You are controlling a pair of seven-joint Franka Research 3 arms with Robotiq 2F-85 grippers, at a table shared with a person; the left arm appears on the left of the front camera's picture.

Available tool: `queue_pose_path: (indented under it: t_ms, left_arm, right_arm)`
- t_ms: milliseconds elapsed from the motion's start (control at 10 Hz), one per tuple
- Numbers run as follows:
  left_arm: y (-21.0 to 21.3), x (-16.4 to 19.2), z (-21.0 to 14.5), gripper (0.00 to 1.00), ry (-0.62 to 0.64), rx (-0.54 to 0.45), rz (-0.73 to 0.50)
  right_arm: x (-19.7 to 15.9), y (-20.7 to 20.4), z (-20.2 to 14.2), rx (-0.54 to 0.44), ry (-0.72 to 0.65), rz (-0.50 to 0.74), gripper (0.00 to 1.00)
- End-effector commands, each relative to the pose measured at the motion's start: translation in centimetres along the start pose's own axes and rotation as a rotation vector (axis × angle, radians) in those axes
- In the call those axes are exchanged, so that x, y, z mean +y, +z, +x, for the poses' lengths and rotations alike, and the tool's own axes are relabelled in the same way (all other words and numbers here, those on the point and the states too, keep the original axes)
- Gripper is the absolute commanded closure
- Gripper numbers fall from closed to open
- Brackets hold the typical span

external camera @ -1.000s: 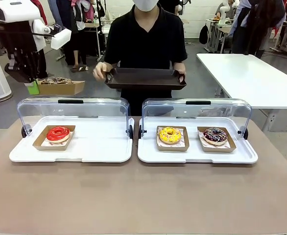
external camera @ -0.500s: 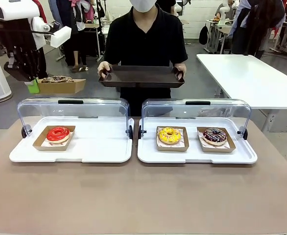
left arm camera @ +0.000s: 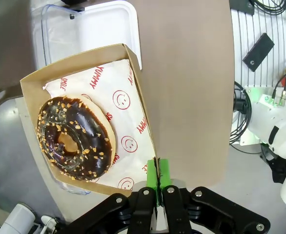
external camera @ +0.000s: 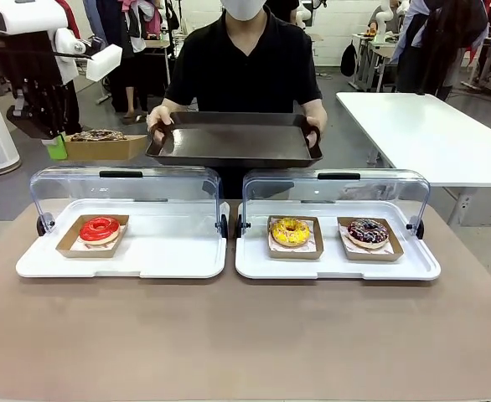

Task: Provide the desired donut to the person.
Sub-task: Place the picked Paper togo box onto the Handle tray extended by the person.

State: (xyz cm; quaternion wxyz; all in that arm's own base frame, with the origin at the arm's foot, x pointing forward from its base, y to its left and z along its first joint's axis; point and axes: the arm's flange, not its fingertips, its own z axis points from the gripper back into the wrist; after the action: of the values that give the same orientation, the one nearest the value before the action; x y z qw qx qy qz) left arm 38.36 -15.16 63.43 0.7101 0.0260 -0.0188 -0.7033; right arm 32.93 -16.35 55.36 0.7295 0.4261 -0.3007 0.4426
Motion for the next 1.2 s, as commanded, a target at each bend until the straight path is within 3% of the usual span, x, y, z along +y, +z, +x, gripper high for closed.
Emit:
queue_pose_path:
  t_ms: [0, 600, 800, 1000, 1100]
  left_arm:
    - [0.2, -0.2, -0.1, 1.00, 0.008, 0.010, 0.006]
    - [0.0, 0.0, 0.0, 0.99, 0.000, 0.000, 0.000]
    - [3.8, 3.2, 1.6, 0.99, -0.082, 0.069, 0.071]
    - [6.4, 3.9, 4.4, 0.99, -0.086, 0.097, 0.151]
    - [7.4, 5.8, 6.0, 0.99, -0.109, 0.112, 0.158]
  right_arm:
    - [0.1, 0.0, 0.0, -0.001, 0.004, 0.007, 0.00]
    - [0.1, 0.0, 0.0, -0.001, 0.004, 0.007, 0.00]
    - [0.1, 0.0, 0.0, -0.001, 0.004, 0.007, 0.00]
    - [0.1, 0.0, 0.0, -0.001, 0.004, 0.007, 0.00]
    - [0.1, 0.0, 0.0, -0.001, 0.004, 0.007, 0.00]
